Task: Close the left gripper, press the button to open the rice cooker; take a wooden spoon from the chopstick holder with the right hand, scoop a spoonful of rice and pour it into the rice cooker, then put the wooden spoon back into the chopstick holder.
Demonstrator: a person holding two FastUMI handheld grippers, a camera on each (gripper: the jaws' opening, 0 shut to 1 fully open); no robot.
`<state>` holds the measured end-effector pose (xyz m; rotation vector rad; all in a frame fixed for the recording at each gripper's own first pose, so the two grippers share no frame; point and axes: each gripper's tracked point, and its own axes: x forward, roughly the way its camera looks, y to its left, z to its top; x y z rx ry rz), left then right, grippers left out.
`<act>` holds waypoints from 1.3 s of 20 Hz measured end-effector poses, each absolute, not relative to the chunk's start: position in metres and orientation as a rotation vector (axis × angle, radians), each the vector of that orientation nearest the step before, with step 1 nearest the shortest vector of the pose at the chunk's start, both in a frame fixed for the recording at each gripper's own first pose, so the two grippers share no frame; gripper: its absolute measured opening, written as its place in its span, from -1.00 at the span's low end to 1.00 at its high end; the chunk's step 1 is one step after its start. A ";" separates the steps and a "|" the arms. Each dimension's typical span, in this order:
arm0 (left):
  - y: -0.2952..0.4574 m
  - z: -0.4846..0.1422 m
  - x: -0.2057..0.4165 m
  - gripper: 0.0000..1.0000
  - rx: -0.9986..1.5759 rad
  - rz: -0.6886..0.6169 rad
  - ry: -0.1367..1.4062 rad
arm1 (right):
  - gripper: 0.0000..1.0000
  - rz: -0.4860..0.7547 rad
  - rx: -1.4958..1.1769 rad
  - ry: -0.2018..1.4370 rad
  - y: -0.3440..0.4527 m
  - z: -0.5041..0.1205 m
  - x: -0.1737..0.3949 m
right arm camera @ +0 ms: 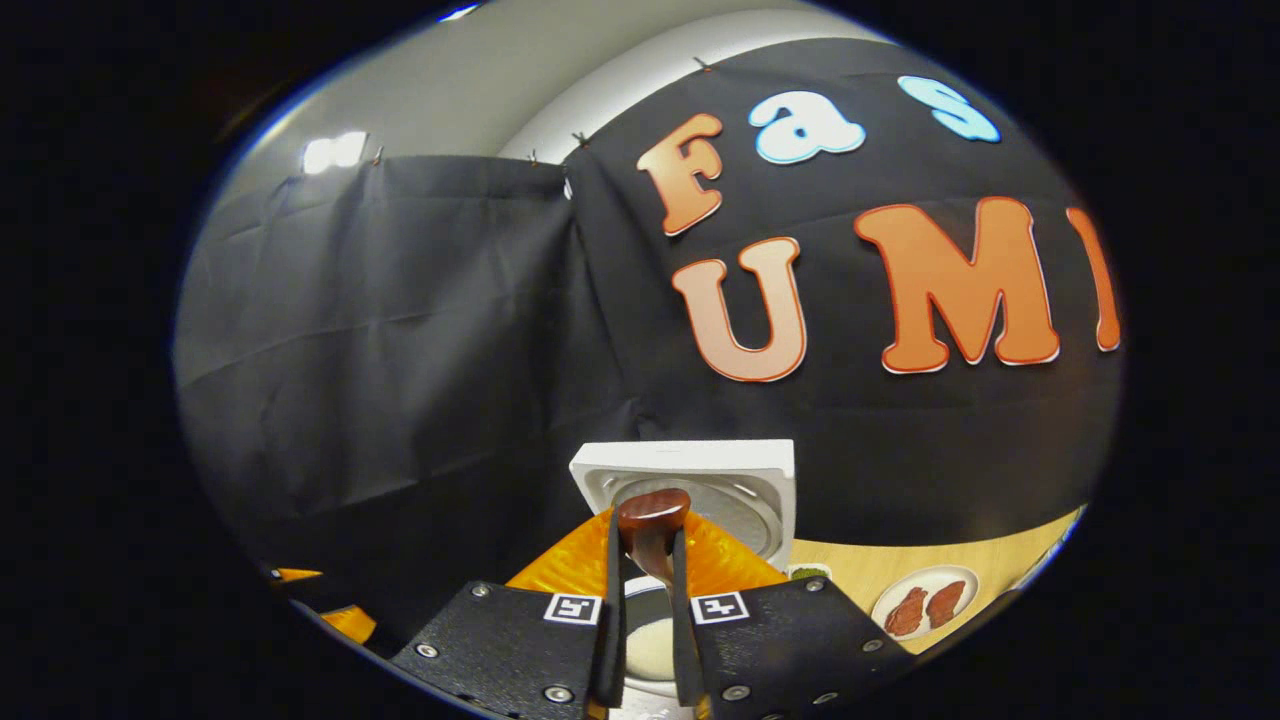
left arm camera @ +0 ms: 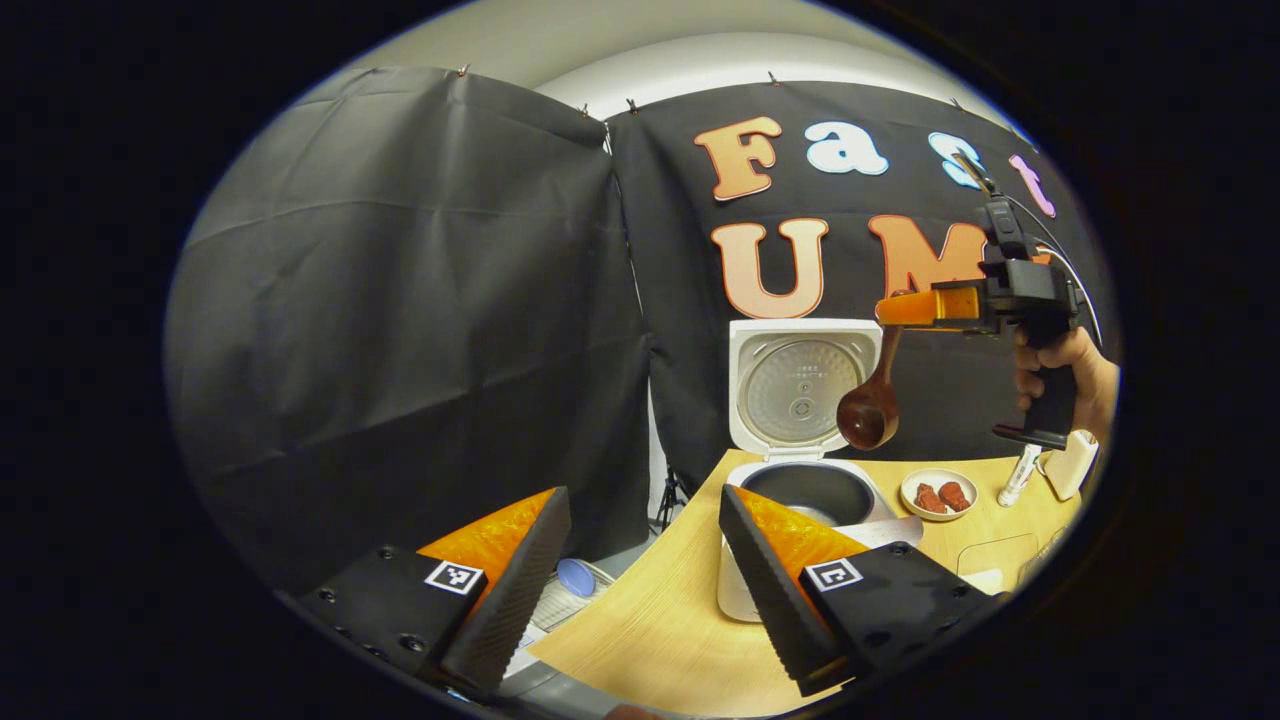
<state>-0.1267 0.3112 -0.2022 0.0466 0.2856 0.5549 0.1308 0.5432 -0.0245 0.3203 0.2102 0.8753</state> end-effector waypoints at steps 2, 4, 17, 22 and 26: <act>0.298 -0.202 -0.116 0.97 0.055 0.552 0.281 | -0.63 0.837 0.369 0.218 0.505 -0.024 0.130; 0.286 -0.197 -0.106 0.97 0.058 0.545 0.273 | -0.63 0.792 0.410 0.222 0.464 -0.023 0.133; 0.162 -0.180 -0.039 1.00 0.060 0.369 0.241 | -0.63 0.384 0.471 0.283 0.172 -0.092 0.116; 0.124 -0.178 -0.026 1.00 0.067 0.326 0.246 | -0.63 0.254 0.525 0.359 0.094 -0.137 0.090; 0.102 -0.171 -0.025 0.96 0.083 0.312 0.243 | -0.63 0.205 0.569 0.411 0.064 -0.172 0.070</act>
